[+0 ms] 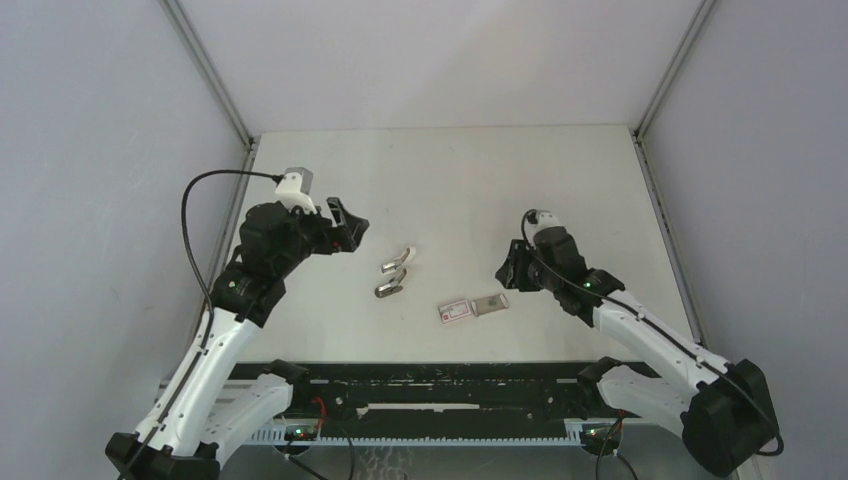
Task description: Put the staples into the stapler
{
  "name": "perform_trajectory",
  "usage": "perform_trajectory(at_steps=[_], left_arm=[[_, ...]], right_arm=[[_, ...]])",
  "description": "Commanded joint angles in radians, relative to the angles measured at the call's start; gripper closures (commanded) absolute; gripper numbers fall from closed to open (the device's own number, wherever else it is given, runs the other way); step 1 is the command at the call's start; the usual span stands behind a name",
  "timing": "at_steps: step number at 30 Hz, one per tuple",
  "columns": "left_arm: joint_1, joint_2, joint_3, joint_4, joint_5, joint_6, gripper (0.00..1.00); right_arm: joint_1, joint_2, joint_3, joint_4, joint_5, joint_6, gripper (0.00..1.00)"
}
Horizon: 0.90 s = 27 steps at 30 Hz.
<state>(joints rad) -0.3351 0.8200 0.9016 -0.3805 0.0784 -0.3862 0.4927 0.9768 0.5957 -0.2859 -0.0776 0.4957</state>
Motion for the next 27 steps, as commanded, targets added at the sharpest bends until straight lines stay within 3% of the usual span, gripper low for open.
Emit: perform_trajectory(at_steps=[1,13,27], left_arm=[[0.006,-0.014,0.014,-0.041,0.09,0.081,0.08],[0.016,-0.04,0.005,-0.123,-0.043,0.055,0.09],[0.024,-0.071,-0.008,-0.117,-0.064,0.063,0.08]], right_arm=[[0.12,0.09,0.098,-0.225,0.231,0.103,0.61],[0.293,0.37,0.231,-0.29,0.392,0.231,0.64],[0.333,0.507,0.276,-0.265,0.427,0.231,0.71]])
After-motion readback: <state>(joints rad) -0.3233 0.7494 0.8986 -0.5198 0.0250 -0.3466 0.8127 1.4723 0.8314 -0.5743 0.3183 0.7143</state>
